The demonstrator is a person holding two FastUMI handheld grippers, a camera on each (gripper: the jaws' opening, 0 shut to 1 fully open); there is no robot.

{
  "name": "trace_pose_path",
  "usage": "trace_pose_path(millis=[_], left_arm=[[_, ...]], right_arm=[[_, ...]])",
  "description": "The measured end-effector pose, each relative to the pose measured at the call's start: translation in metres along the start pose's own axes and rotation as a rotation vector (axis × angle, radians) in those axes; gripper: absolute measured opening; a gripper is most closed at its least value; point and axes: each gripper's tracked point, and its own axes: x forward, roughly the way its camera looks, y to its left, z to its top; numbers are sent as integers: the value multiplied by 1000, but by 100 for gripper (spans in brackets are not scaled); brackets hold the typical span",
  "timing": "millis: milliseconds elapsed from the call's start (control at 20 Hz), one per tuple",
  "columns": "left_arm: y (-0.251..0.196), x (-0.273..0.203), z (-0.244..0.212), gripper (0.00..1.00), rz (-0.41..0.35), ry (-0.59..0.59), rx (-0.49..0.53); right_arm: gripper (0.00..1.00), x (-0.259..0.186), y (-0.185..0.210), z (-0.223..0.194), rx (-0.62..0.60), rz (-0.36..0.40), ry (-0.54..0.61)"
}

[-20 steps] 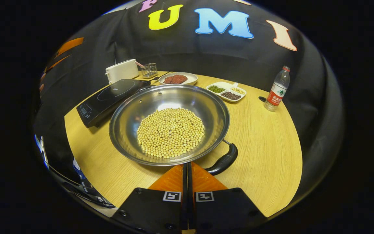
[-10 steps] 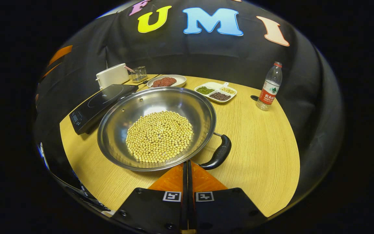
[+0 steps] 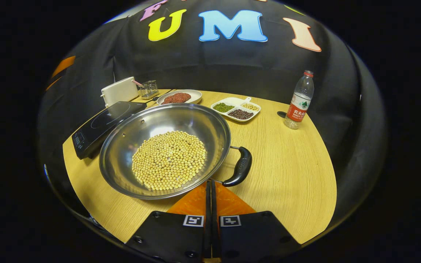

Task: First push the handle of the pot to place it horizontally, then grasp the pot with both hands and set it on the induction cooktop.

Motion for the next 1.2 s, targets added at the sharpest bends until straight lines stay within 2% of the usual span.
trace_pose_path(millis=[200, 350, 450, 550, 600, 650, 700, 850, 900, 950, 1000, 1150, 1200], left_arm=[[-2, 5, -5, 76, -10, 6, -7], [1, 13, -16, 79, -26, 23, -11], [3, 22, -23, 77, -45, 31, -17], [2, 31, -33, 77, -80, 48, -22], [2, 36, -36, 77, -99, 52, -24], [1, 42, -40, 77, -124, 59, -26], [-1, 49, -46, 77, -153, 74, -28], [-5, 66, -65, 77, -228, 110, -31], [-8, 72, -70, 82, -251, 124, -32], [-9, 76, -78, 77, -271, 135, -34], [-11, 81, -84, 79, -288, 144, -37], [-17, 97, -108, 77, -331, 192, -46], [-20, 101, -117, 80, -348, 213, -51]], right_arm=[[0, -5, -8, 15, 43, -29, -61], [2, -11, -15, 26, 82, -66, -102], [8, -18, -16, 38, 115, -91, -142], [50, -26, -20, 49, 148, -134, -182], [82, -32, -23, 54, 165, -159, -203], [94, -34, -24, 59, 179, -182, -217], [98, -34, -25, 61, 191, -207, -225], [98, -39, -24, 66, 223, -254, -233], [98, -40, -22, 67, 229, -265, -231], [98, -40, -21, 67, 234, -273, -228], [98, -39, -20, 67, 236, -282, -224], [98, -35, -18, 67, 233, -304, -203], [98, -33, -17, 67, 231, -309, -195]])
